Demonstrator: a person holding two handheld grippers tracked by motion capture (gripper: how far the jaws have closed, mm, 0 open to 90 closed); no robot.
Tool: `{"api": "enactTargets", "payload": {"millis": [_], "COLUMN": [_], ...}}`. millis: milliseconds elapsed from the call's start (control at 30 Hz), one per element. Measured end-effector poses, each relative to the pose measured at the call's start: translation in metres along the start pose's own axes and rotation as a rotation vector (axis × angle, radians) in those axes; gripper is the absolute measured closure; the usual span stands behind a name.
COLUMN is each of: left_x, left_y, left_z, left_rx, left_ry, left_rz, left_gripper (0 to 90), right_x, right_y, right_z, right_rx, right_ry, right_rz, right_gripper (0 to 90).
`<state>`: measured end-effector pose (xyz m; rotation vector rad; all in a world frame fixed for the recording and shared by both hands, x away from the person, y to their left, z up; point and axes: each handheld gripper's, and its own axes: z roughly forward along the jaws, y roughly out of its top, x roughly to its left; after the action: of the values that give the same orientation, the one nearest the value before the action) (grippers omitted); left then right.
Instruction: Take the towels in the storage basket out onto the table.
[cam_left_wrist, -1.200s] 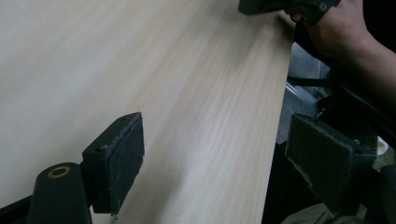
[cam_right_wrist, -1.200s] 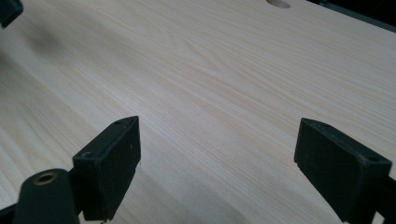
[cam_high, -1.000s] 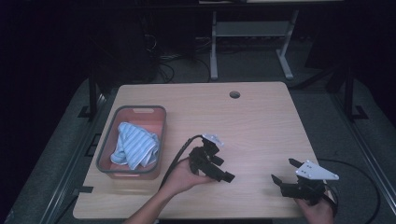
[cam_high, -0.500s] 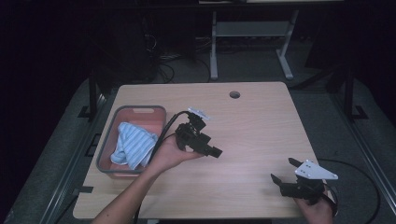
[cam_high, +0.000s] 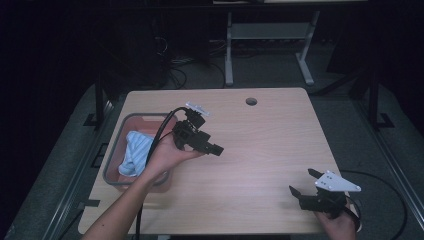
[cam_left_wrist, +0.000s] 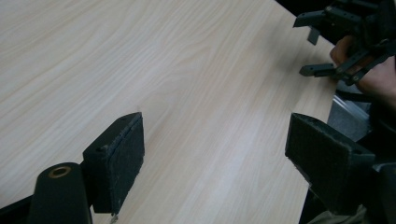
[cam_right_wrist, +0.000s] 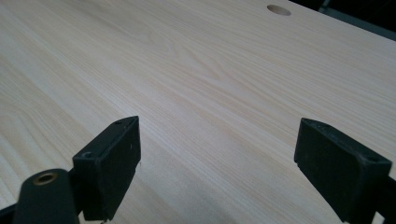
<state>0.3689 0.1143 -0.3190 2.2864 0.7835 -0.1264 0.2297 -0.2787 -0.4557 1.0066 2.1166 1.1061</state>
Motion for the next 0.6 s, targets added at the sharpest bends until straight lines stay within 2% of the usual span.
{"api": "enactTargets", "payload": {"millis": [333, 433, 600], "left_x": [0.008, 0.012, 0.017], "left_y": [-0.003, -0.007, -0.012], "left_z": [-0.022, -0.029, -0.037], "left_rx": [-0.008, -0.020, -0.027], "left_ry": [0.040, 0.053, 0.068], "left_rz": [-0.018, -0.039, -0.053], "left_gripper": [19.2, 19.2, 19.2], "right_x": [-0.001, -0.001, 0.000], "right_y": [0.000, 0.000, 0.000], "right_z": [0.001, 0.000, 0.002], "right_rx": [0.001, 0.000, 0.002], "right_ry": [0.002, 0.002, 0.004], "right_rz": [0.002, 0.001, -0.001], "right_gripper": [14.1, 14.1, 14.1]}}
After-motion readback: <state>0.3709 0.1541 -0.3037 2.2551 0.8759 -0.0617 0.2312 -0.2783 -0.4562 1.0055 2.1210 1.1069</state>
